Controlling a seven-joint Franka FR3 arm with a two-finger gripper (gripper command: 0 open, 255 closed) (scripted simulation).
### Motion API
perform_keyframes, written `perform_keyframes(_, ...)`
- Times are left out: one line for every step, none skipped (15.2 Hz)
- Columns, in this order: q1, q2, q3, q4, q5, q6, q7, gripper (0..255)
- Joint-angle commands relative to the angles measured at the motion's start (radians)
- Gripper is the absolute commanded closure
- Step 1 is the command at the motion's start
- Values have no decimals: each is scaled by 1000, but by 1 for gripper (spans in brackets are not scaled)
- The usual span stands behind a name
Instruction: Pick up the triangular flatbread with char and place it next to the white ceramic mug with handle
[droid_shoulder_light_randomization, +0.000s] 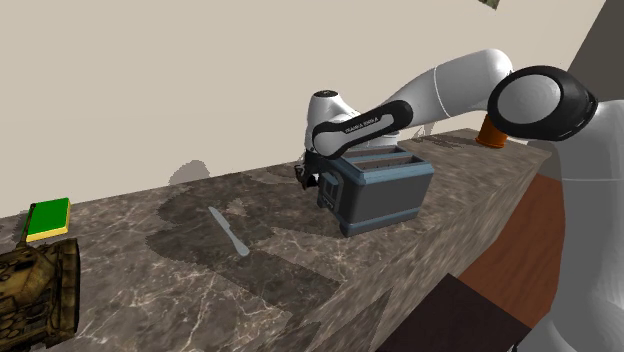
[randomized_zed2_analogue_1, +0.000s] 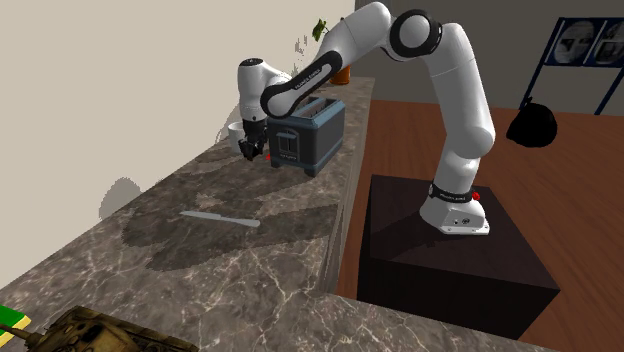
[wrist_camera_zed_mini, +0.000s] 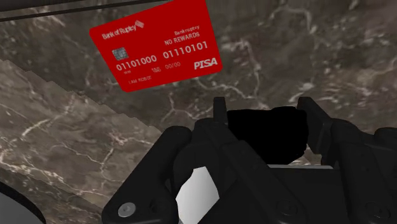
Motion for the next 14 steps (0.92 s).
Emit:
perform_keyframes(0,0,0,0,0,0,0,255)
perform_keyframes(0,0,0,0,0,0,0,0)
perform_keyframes(0,0,0,0,0,0,0,0)
perform_keyframes(0,0,0,0,0,0,0,0)
perform_keyframes(0,0,0,0,0,0,0,0)
perform_keyframes(0,0,0,0,0,0,0,0)
perform_keyframes(0,0,0,0,0,0,0,0)
perform_keyframes(-3,-22,7,0,10,-21,-6,0)
perform_keyframes(-5,-42,13,2,20,-43,-12,0)
perform_keyframes(-7,-62,19,6,30,-65,-17,0)
perform_keyframes(-8,-77,24,10,38,-83,-22,0)
perform_keyframes(-8,-77,24,10,38,-83,-22,0)
perform_keyframes(-8,-77,24,10,38,-83,-22,0)
perform_keyframes(-8,-77,24,10,38,-83,-22,0)
